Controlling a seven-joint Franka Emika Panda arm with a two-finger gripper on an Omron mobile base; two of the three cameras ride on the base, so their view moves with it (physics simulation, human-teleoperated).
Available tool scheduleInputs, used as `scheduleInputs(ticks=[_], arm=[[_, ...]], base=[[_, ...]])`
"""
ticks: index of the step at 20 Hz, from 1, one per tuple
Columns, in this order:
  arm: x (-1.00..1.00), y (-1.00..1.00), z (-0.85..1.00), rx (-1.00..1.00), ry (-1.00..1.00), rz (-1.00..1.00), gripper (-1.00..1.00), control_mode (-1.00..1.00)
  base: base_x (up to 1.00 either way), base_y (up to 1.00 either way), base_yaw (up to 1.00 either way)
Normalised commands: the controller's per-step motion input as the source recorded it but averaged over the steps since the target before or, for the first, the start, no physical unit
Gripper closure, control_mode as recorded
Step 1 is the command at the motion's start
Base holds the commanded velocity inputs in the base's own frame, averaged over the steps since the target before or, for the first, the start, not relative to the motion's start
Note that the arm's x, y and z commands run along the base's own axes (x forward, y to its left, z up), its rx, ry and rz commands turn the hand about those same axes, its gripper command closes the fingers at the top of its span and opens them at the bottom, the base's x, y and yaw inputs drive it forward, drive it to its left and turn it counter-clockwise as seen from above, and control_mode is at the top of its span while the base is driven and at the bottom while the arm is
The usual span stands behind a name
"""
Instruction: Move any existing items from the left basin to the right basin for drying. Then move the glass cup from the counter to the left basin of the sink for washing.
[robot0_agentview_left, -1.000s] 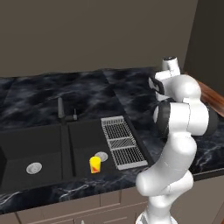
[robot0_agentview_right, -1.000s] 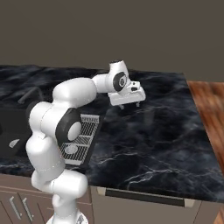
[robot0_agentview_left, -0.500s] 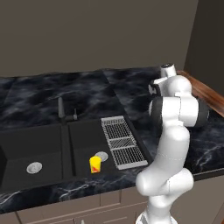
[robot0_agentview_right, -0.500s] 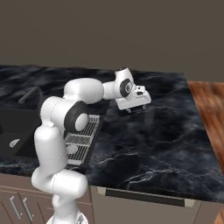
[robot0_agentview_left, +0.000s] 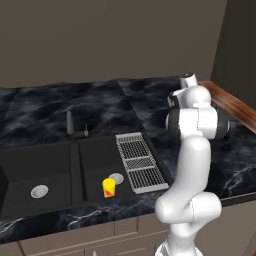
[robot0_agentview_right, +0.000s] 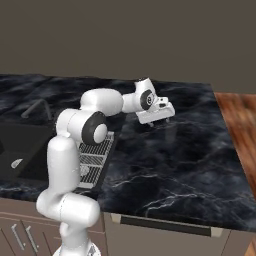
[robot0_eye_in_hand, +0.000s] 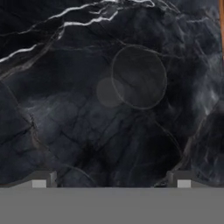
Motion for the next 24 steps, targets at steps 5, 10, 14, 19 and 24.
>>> scheduleInputs(ticks=[5,10,14,19,24], arm=[[0.47,-0.01,-0.18,-0.04,0.0,0.01,-1.0,-1.0],[0.4,-0.08,-0.09,-0.01,0.0,0.01,-1.0,-1.0],[0.32,-0.13,-0.13,0.0,0.0,0.02,-1.0,-1.0],[0.15,-0.13,-0.17,0.0,0.0,0.02,-1.0,-1.0],[0.13,-0.12,-0.29,0.0,0.0,0.01,-1.0,-1.0]], base=[[0.0,0.0,0.0],[0.0,0.0,0.0],[0.0,0.0,0.0],[0.0,0.0,0.0],[0.0,0.0,0.0]])
